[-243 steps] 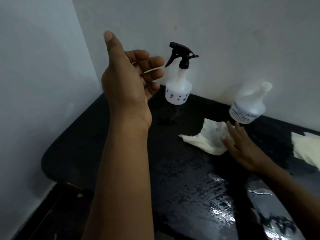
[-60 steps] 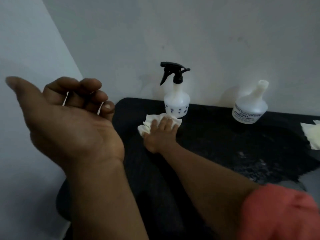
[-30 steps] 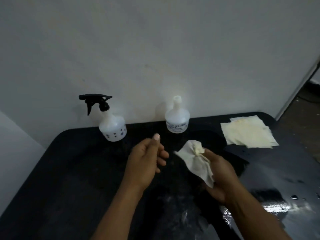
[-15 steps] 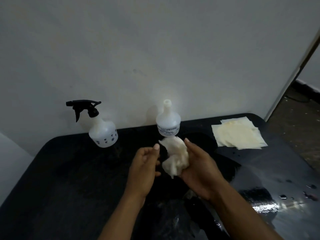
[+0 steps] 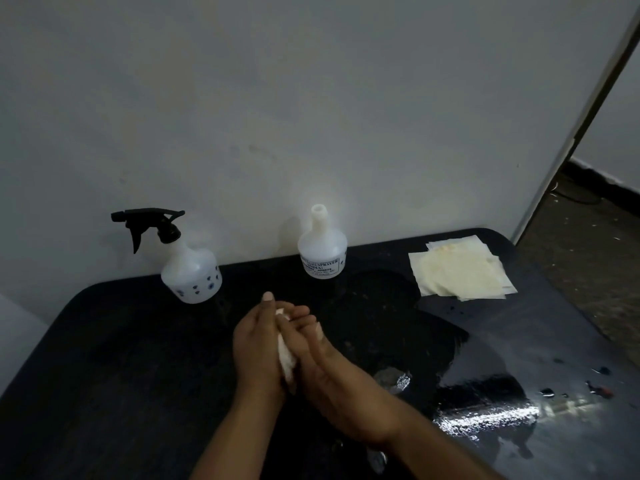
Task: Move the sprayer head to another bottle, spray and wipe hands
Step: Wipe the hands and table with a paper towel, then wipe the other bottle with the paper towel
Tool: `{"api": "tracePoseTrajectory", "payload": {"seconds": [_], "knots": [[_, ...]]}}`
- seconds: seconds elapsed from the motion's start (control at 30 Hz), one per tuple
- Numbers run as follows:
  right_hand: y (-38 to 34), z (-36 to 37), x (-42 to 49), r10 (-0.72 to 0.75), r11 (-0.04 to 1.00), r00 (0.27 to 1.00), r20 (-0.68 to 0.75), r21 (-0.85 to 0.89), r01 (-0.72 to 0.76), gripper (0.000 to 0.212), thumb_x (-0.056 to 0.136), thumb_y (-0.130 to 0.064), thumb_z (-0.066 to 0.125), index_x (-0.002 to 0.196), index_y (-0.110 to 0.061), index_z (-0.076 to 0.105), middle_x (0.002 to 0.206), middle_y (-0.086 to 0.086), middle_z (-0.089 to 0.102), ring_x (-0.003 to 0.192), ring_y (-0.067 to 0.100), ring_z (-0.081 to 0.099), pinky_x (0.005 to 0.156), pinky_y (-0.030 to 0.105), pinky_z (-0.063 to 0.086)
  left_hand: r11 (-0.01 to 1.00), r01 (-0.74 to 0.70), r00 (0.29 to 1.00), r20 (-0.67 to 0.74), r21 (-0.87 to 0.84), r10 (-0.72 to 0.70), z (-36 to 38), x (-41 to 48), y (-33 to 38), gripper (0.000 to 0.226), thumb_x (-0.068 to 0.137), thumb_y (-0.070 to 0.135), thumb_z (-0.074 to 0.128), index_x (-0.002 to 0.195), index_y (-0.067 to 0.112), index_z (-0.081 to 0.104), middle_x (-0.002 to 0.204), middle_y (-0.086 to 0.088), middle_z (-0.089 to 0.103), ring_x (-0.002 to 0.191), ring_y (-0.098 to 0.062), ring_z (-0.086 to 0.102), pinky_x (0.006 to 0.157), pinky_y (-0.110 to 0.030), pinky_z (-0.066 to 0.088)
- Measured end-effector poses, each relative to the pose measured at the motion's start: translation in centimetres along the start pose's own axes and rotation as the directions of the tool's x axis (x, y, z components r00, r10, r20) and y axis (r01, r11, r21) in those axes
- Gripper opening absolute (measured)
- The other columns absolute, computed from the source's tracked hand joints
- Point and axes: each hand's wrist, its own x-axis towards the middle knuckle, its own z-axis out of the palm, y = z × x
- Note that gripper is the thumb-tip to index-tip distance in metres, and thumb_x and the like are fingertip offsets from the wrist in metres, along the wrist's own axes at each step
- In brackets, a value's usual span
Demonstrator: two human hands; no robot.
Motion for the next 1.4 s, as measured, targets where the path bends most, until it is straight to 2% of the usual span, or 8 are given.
{"api": "tracePoseTrajectory", "payload": {"seconds": [0.23, 0.33, 0.47, 0.57, 0.7, 0.9, 1.13, 1.4], "knots": [[0.0, -0.1, 0.1, -0.095, 0.984, 0.995, -0.023, 0.148, 0.097, 0.058, 0.095, -0.031, 0.050, 0.148, -0.016, 0.034, 0.153, 0.004, 0.040, 0.140, 0.018, 0.039, 0.119, 0.043, 0.025, 0.995, -0.082, 0.994, -0.075, -0.059, 0.077, -0.6, -0.5, 0.4, 0.045, 0.100, 0.040, 0.042, 0.086, 0.005, 0.065, 0.096, -0.013, 0.074, 0.094, -0.026, 0.070, 0.076, -0.037, 0.052], [0.6, 0.0, 0.5, -0.034, 0.999, 0.997, -0.064, 0.008, 0.034, 0.063, 0.085, -0.060, 0.050, 0.141, -0.032, 0.046, 0.146, -0.015, 0.047, 0.137, 0.001, 0.038, 0.121, 0.037, 0.019, 0.985, -0.153, 0.988, 0.009, 0.075, 0.153, 0.5, -2.8, -0.6, 0.050, 0.089, 0.061, 0.036, 0.107, 0.023, 0.065, 0.116, 0.001, 0.067, 0.111, -0.014, 0.062, 0.091, -0.039, 0.050], [0.1, -0.6, 0.6, -0.005, 0.984, 0.984, -0.179, -0.178, -0.027, 0.074, 0.039, -0.102, 0.040, 0.098, -0.065, 0.062, 0.120, -0.021, 0.061, 0.111, -0.010, 0.054, 0.105, 0.021, 0.034, 0.974, -0.141, 0.985, 0.122, 0.176, 0.120, 1.0, -4.8, -2.4, 0.048, 0.078, 0.072, 0.034, 0.124, 0.059, 0.042, 0.122, 0.038, 0.046, 0.106, 0.026, 0.046, 0.088, -0.005, 0.034], [-1.4, -1.7, 0.6, 0.000, 0.967, 0.968, -0.250, -0.246, -0.063, 0.079, 0.044, -0.102, 0.029, 0.112, -0.068, 0.053, 0.130, -0.012, 0.059, 0.113, -0.006, 0.056, 0.103, 0.021, 0.040, 0.962, -0.225, 0.944, 0.279, 0.154, 0.176, 1.6, -5.6, -3.5, 0.041, 0.097, 0.050, 0.040, 0.138, 0.047, 0.041, 0.142, 0.031, 0.042, 0.128, 0.015, 0.042, 0.098, -0.002, 0.031], [-3.0, -4.3, 0.8, -0.177, 0.963, 0.938, -0.297, -0.247, 0.104, 0.052, 0.062, -0.089, 0.038, 0.108, -0.071, 0.053, 0.115, -0.026, 0.060, 0.109, -0.010, 0.058, 0.100, 0.025, 0.045, 0.961, -0.257, 0.908, 0.366, 0.105, 0.203, 1.6, -5.1, -2.4, 0.031, 0.095, 0.015, 0.056, 0.117, 0.034, 0.067, 0.122, 0.009, 0.070, 0.118, -0.008, 0.062, 0.105, -0.036, 0.046], [-2.3, -6.9, 2.4, -0.235, 0.969, 0.801, -0.550, -0.192, 0.153, 0.034, 0.100, -0.011, 0.045, 0.089, -0.021, 0.076, 0.091, 0.012, 0.075, 0.085, 0.025, 0.067, 0.079, 0.038, 0.052, 0.796, -0.581, 0.796, 0.319, 0.167, 0.514, 0.4, -4.1, 0.8, 0.010, 0.091, 0.024, 0.065, 0.094, 0.030, 0.072, 0.093, 0.004, 0.078, 0.082, -0.011, 0.074, 0.059, -0.023, 0.057], [-1.9, -9.2, 2.5, -0.160, 0.987, 0.694, -0.702, -0.097, 0.130, 0.031, 0.099, -0.020, 0.050, 0.077, -0.021, 0.072, 0.072, -0.003, 0.073, 0.076, 0.016, 0.066, 0.070, 0.030, 0.050, 0.666, -0.613, 0.777, 0.173, 0.425, 0.605, 4.3, 5.1, 3.2, 0.018, 0.086, 0.032, 0.068, 0.100, 0.029, 0.057, 0.092, 0.013, 0.069, 0.077, 0.001, 0.063, 0.073, -0.040, 0.057], [-3.0, -11.3, 1.8, -0.140, 0.981, 0.676, -0.724, -0.008, 0.194, 0.028, 0.099, -0.033, 0.048, 0.074, -0.032, 0.062, 0.063, -0.022, 0.066, 0.060, -0.009, 0.063, 0.060, 0.016, 0.042, 0.311, -0.449, 0.862, 0.315, 0.838, 0.397, 10.3, 14.7, 3.0, 0.067, 0.074, 0.054, 0.075, 0.116, 0.006, 0.057, 0.118, -0.016, 0.063, 0.108, -0.033, 0.059, 0.077, -0.034, 0.043]]}}
